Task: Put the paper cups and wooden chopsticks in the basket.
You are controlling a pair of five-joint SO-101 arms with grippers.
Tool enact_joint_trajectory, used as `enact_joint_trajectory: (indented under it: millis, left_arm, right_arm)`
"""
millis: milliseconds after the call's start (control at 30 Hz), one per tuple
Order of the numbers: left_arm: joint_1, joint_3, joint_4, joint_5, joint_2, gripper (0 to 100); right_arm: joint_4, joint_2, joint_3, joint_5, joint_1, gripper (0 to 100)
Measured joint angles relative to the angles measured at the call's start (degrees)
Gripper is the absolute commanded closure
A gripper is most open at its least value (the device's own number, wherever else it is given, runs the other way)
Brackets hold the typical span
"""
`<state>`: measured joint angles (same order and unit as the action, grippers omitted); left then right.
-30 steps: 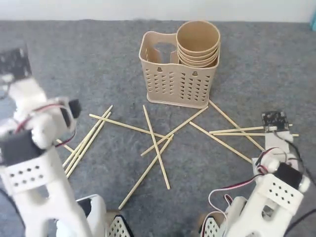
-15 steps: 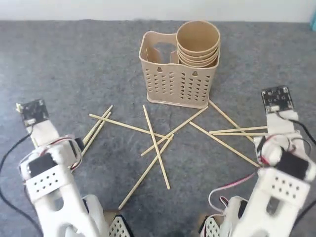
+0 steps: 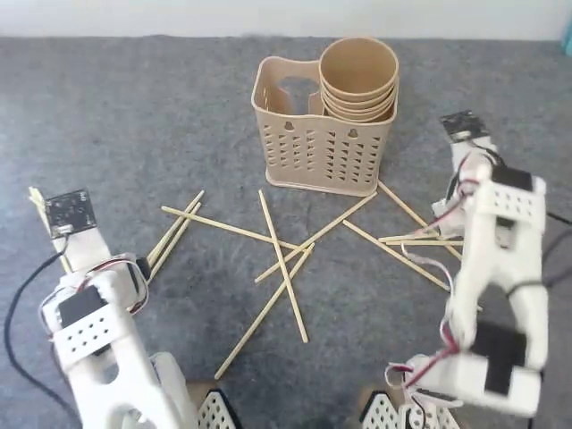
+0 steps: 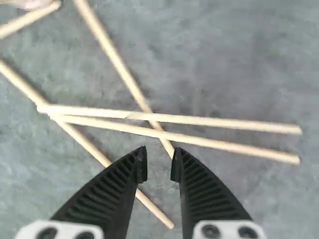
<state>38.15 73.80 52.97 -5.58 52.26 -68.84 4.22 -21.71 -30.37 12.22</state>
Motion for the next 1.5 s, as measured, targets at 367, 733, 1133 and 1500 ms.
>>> enact_joint_trajectory:
  millis: [367,733,1133,1500]
  left_arm:
    - [0.09,0.00,-2.64,0.00,0.00,77]
    - [0.09,0.00,-3.16,0.00,0.00,77]
    - [-0.53,0.88,-3.43,0.00,0.00,77]
    - [-0.53,0.88,-3.43,-0.09,0.00,77]
  right_arm:
    - [0.62,-13.71,9.93,-12.84,-4.04,81.8]
    - [7.91,-21.63,10.02,-5.45,-13.36,81.9]
    - [10.37,-23.56,11.34,-5.63,-12.13,99.2]
    - [9.67,-24.26,11.34,-5.54,-2.20,99.0]
